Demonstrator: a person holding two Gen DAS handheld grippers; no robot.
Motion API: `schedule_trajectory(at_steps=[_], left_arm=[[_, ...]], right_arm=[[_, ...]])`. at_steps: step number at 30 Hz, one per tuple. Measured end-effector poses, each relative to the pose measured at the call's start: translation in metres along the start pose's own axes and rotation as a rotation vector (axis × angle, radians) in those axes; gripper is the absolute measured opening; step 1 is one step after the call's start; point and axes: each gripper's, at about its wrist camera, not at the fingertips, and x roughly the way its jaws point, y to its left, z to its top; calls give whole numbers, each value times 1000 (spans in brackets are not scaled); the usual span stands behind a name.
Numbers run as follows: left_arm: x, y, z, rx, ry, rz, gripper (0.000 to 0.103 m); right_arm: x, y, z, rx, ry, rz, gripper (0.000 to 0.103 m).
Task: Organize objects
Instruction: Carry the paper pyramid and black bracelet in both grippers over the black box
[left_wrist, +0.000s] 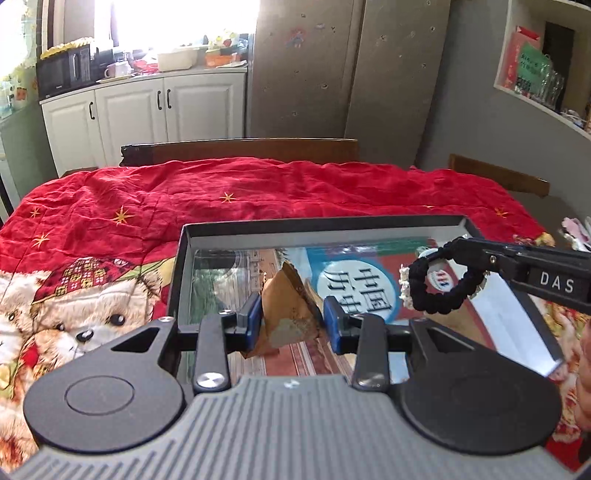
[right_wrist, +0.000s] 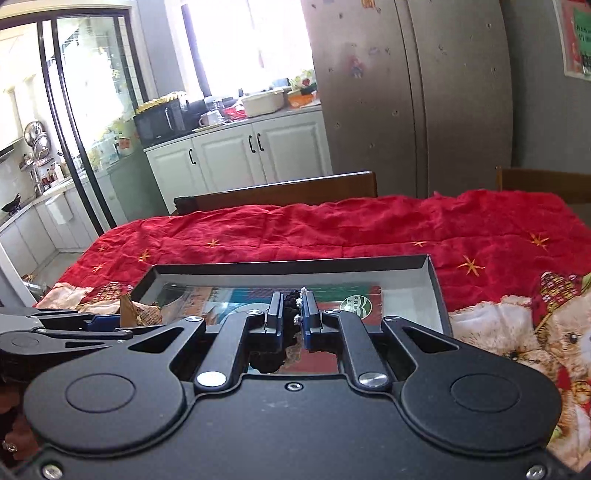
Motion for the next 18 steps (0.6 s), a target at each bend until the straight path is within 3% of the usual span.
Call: schedule_trajectory(at_steps=[18], left_arm=[[48, -3, 8, 7, 28, 43, 40]], right_arm=[[49, -16, -1, 90, 43, 8, 10]])
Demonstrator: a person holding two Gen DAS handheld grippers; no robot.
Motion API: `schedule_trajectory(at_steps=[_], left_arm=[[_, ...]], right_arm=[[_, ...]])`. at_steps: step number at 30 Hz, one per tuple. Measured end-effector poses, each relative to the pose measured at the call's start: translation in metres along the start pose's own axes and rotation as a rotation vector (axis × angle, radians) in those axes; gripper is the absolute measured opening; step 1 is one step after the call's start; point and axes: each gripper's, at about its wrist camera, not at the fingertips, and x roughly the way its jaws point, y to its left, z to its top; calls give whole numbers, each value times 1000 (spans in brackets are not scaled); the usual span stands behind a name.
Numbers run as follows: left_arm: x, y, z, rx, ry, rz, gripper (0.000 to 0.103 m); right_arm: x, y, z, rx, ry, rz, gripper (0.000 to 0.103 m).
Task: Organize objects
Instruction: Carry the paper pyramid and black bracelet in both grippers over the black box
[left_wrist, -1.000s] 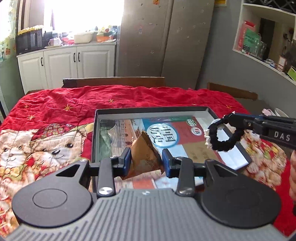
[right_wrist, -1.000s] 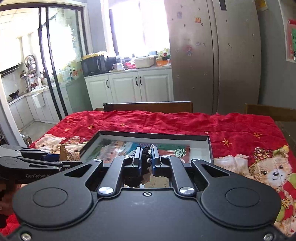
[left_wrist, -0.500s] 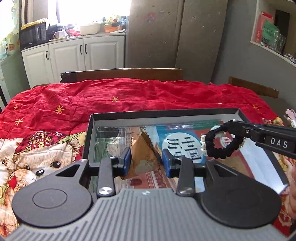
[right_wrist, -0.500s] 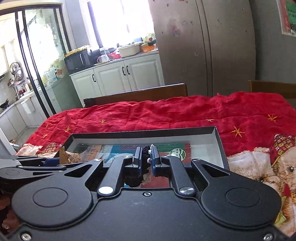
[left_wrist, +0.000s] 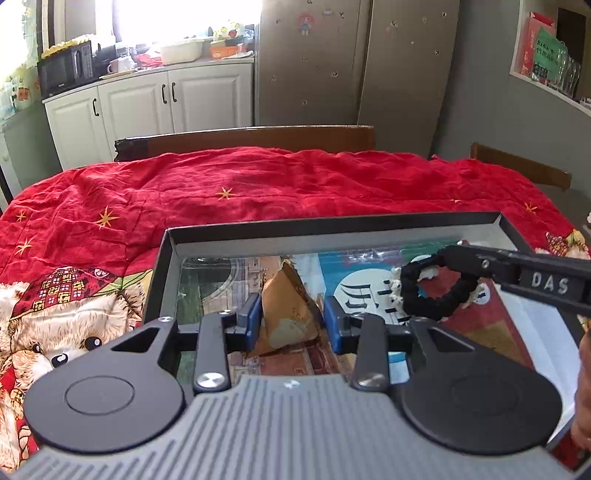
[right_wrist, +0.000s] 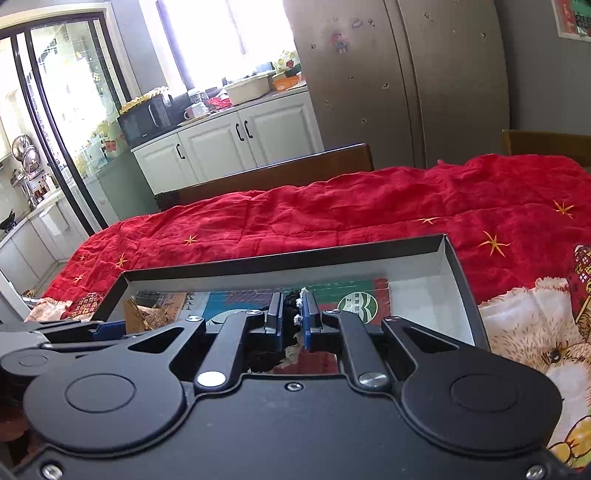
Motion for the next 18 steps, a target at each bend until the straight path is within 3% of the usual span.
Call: schedule_trajectory(at_steps=[13, 18], left_arm=[[0, -3, 0, 11, -2, 12, 42], [-2, -3, -2, 12, -4, 6, 58]], right_arm=[[4, 3, -1, -14, 21, -22, 11], [4, 4, 0, -13, 23, -36, 20]])
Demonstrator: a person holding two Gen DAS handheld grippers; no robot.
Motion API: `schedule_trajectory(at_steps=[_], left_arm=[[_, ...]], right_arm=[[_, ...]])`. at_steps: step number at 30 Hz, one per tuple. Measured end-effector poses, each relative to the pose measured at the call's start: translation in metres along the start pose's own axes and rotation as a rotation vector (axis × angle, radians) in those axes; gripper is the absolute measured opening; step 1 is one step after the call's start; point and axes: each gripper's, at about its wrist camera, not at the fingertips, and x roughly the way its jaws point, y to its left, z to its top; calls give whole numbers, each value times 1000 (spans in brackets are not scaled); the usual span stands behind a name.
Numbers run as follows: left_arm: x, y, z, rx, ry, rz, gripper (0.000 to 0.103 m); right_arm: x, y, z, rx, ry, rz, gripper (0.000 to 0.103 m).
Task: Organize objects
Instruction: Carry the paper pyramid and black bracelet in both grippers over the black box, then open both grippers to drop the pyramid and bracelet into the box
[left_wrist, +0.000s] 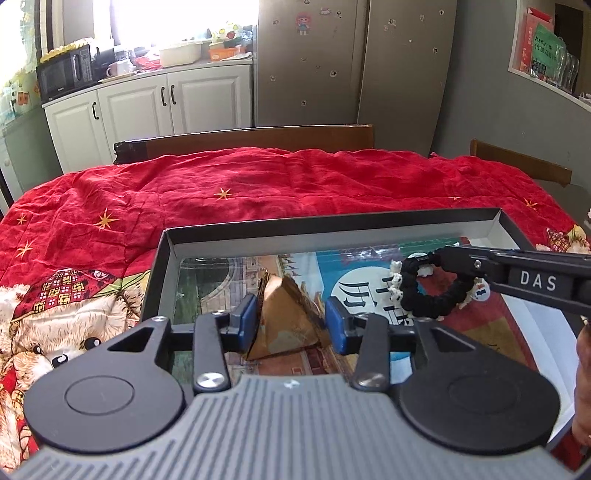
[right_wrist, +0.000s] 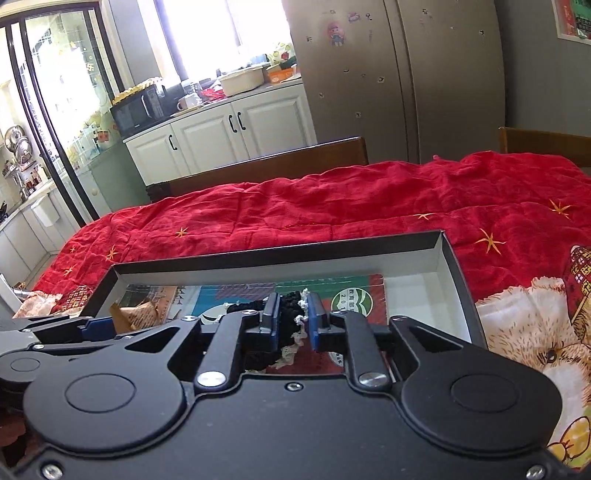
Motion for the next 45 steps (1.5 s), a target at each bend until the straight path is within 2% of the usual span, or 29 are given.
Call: schedule_trajectory(at_steps=[7, 21, 34, 45], left_arm=[[-8, -2, -2, 2, -10, 5, 63], [-50, 4, -5, -31, -57, 50, 73], [-123, -2, -18, -23, -122, 96, 76], [-176, -12, -43, 9, -162, 78, 79]], right_arm=[[-6, -3, 0, 18, -19, -4, 33], [-41, 13, -5, -33, -34, 23, 38], [-112, 25, -22, -133, -53, 37, 41], [-183, 26, -46, -157, -65, 91, 43]])
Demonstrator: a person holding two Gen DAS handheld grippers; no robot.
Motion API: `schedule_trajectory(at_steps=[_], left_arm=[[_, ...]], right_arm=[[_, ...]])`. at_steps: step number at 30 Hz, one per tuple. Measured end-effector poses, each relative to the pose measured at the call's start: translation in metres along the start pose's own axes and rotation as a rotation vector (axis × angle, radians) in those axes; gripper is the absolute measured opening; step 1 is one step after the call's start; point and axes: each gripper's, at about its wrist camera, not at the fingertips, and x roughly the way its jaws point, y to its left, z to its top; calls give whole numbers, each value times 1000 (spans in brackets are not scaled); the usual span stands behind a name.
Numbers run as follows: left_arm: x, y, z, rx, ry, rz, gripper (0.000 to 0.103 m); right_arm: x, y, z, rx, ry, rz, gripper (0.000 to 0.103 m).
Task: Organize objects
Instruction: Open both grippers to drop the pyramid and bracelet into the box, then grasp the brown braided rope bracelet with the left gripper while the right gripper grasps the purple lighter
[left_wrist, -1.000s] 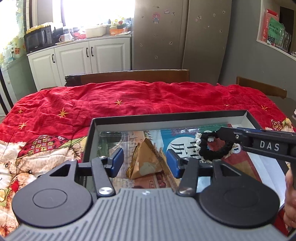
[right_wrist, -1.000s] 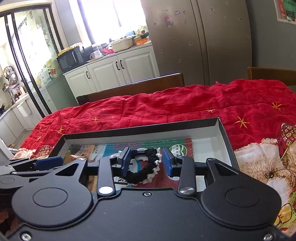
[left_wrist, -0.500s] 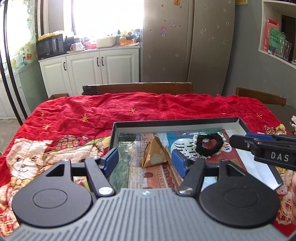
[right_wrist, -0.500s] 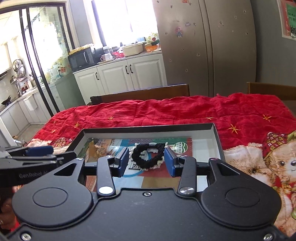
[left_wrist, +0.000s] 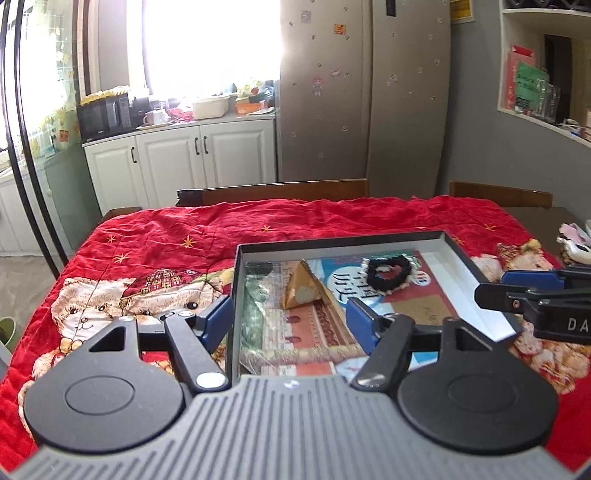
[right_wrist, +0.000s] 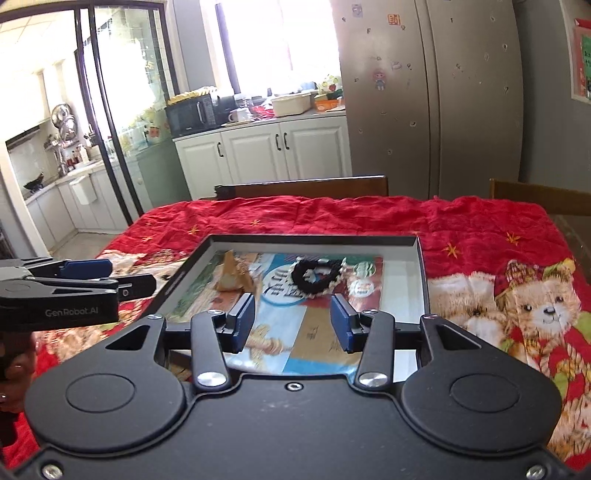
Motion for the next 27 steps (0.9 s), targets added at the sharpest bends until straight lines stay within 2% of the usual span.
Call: schedule_trajectory(at_steps=[6, 17, 27], left_arm=[[-26, -2, -14, 13, -9, -34, 79], [-57, 7, -50, 26, 23, -74, 79], [-66, 2, -84, 36, 53, -125, 79]], right_arm=[[-28, 4, -15, -44, 2, -14, 43], [-76, 9, -56, -79, 43, 50, 43], [-91, 15, -94, -110, 84, 92, 43]])
